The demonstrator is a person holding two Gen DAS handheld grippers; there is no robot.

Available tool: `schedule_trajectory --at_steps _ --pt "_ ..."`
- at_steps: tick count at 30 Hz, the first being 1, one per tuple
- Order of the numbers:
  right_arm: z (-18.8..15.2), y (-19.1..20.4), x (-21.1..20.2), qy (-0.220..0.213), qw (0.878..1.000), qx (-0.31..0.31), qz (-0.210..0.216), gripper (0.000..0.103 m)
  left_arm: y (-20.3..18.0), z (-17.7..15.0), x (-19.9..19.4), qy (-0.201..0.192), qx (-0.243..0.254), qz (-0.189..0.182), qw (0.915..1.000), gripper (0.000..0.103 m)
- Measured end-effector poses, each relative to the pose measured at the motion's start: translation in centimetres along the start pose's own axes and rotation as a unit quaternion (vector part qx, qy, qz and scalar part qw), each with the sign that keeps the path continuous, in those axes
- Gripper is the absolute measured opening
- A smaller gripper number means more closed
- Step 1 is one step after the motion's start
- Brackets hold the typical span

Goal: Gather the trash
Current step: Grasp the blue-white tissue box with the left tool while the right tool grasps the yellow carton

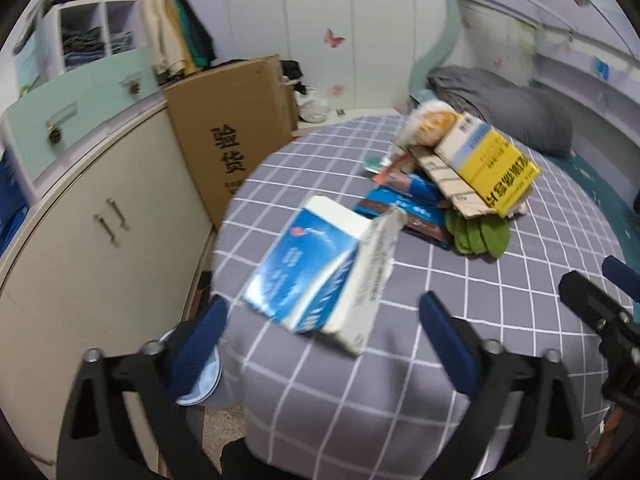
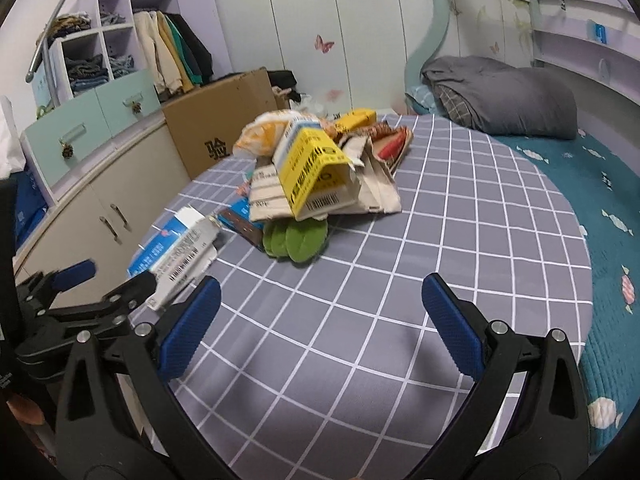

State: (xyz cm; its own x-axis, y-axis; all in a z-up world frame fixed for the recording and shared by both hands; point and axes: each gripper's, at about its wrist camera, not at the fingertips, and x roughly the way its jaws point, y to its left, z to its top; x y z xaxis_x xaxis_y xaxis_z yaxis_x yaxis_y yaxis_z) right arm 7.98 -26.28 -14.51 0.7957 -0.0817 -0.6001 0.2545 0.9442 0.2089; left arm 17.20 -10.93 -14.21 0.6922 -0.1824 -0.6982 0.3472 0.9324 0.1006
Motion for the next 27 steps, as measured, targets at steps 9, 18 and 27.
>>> schedule_trajectory --at_steps 9,18,27 --pt "0.9 -0.3 1.7 0.006 1.000 -0.003 -0.006 0.098 -1.1 0.4 3.6 0.041 0.009 -0.016 0.9990 0.036" --pt "4.0 -0.5 2.8 -0.030 1.000 -0.001 -0.004 0.098 0.3 2.3 0.8 -0.032 -0.049 -0.011 0.9982 0.022" --pt "7.9 -0.4 7.7 -0.011 1.000 -0.019 0.009 0.098 -0.4 3.1 0.7 -0.026 -0.030 -0.025 0.9989 0.014"
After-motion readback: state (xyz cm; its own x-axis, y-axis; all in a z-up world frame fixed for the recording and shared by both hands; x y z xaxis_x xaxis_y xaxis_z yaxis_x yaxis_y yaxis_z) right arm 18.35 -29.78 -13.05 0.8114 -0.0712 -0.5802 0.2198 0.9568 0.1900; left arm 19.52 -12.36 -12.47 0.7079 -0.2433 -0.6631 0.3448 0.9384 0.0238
